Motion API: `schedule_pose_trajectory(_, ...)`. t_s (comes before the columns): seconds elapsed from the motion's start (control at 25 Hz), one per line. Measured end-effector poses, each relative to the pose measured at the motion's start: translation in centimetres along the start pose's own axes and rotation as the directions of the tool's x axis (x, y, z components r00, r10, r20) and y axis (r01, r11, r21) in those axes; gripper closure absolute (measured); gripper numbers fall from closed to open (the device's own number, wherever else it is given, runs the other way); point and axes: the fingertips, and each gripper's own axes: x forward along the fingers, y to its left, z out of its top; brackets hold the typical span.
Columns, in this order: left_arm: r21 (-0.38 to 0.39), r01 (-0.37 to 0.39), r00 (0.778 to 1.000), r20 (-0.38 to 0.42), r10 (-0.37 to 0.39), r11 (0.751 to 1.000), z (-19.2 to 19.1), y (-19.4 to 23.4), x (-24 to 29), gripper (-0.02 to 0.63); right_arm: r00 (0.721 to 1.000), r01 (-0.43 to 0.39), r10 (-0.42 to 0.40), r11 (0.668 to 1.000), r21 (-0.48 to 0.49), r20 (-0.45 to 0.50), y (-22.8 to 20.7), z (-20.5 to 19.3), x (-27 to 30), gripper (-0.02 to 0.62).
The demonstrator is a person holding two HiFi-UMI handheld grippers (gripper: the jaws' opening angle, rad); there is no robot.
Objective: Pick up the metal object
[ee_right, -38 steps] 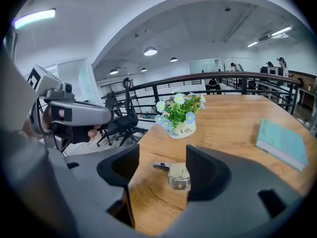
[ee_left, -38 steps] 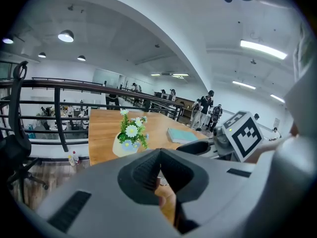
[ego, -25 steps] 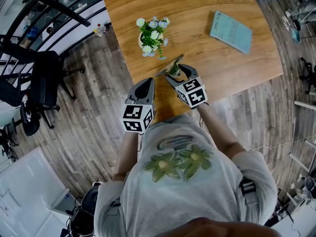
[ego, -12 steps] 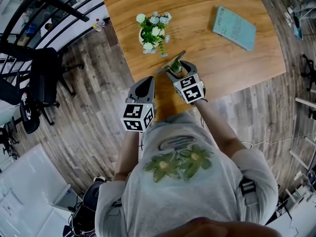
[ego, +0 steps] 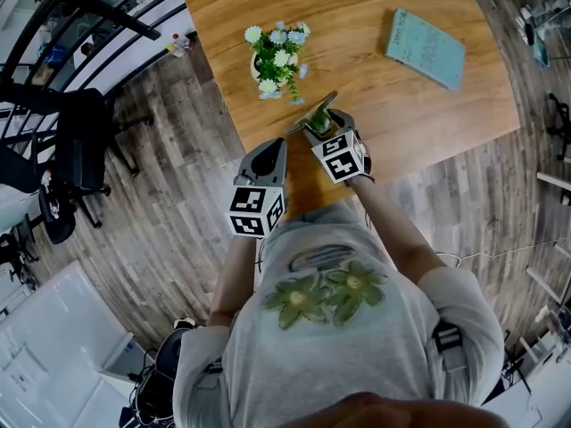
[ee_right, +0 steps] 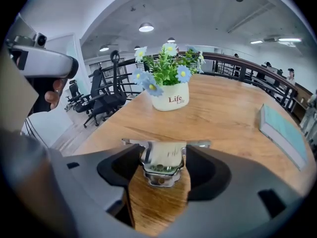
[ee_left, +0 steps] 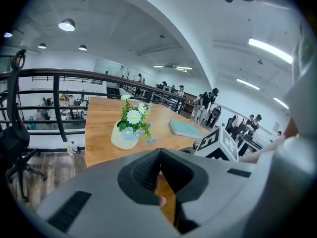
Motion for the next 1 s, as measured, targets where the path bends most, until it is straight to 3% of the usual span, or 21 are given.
schedule_pose_trajectory(1.0, 0.003, -0.005, 1.000, -0.019, 0.005, 1.000, -0.6, 0.5, -0.7, 0.592, 0.999, 0.051, -0.051, 0.998, -0.024, 0.012, -0.2, -0.9, 1.3, 0.311)
